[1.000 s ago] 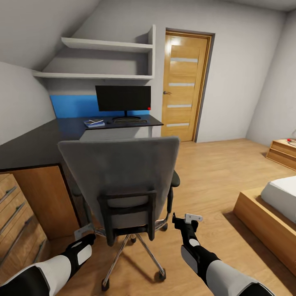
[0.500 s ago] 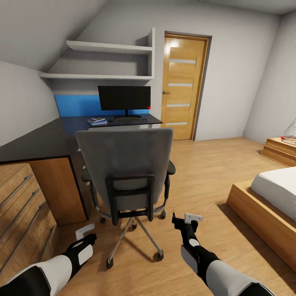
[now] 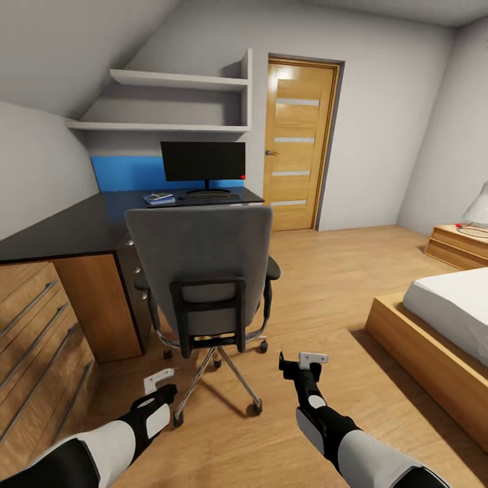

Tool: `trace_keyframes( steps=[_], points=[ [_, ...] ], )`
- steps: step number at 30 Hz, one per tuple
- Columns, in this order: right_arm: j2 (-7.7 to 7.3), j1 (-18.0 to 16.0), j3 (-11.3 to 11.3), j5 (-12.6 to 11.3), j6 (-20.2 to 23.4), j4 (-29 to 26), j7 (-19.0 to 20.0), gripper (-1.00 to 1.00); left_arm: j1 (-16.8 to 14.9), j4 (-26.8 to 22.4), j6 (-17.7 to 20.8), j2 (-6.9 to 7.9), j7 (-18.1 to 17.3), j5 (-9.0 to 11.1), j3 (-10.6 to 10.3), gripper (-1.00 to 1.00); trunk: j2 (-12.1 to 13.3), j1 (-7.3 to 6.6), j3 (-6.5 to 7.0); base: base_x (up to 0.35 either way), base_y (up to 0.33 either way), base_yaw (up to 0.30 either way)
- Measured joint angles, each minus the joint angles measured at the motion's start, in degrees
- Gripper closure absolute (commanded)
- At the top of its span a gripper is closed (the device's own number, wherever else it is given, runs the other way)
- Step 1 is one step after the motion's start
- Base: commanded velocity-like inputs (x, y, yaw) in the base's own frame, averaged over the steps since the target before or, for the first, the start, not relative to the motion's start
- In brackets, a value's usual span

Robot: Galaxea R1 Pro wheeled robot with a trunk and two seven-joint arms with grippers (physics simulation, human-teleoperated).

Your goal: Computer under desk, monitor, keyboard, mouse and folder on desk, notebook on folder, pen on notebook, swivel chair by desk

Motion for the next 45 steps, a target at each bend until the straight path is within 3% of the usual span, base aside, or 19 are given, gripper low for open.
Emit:
trace_keyframes(
  steps=[4, 8, 12, 14, 22, 31, 40, 45],
  points=[
    [0.89, 0.64, 0.44, 2.67, 0.1, 0.81, 2.55, -1.0, 0.0, -0.02, -0.86, -2.19, 0.02, -6.53, -0.07, -1.0, 0.0, 0.0, 0.0, -0.002, -0.001, 0.0],
    [2.11, 0.91, 0.71, 5.83, 0.23, 2.2, 4.88, -1.0, 0.0, -0.02, -3.18, -3.18, 0.06, -9.22, -0.06, -1.0, 0.0, 0.0, 0.0, 0.0, 0.0, 0.0],
    [3.6, 0.98, 0.75, 8.55, 0.21, 3.77, 6.63, -1.0, 0.0, -0.02, -4.29, -3.98, 0.07, -9.94, -0.06, -1.0, 0.0, 0.0, 0.0, 0.0, 0.0, 0.0],
    [4.6, 1.06, 0.74, 10.71, 0.19, 4.73, 7.16, -1.0, 0.0, -0.02, -4.66, -5.49, 0.07, -10.18, -0.06, -1.0, 0.0, 0.0, 0.0, 0.0, 0.0, 0.0],
    [4.6, 1.09, 1.03, 11.96, 0.0, 4.71, 7.25, -1.0, 0.0, -0.02, -4.77, -6.82, 0.12, -10.5, -0.05, -1.0, 0.0, 0.0, 0.0, 0.0, 0.0, 0.0],
    [4.6, 1.09, 1.75, 12.6, 0.83, 2.21, 6.94, -1.0, 0.01, -2.58, -4.69, -7.19, 0.23, -10.9, -0.1, -1.0, 0.0, 0.0, 0.0, 0.0, 0.0, 0.0],
    [4.6, 0.96, 1.81, 12.46, 16.8, -10.2, 6.97, -1.0, 0.01, -3.5, -2.5, -6.64, 0.63, -10.67, 0.27, -1.0, 0.0, 0.0, 0.0, 0.0, 0.0, 0.0],
    [4.6, 0.94, 1.81, 12.14, 19.11, -12.01, 7.14, -1.0, 0.01, -4.07, -0.34, -6.44, 0.68, -10.67, 0.33, -1.0, 0.0, 0.0, 0.0, 0.0, 0.0, 0.0]
  ],
)
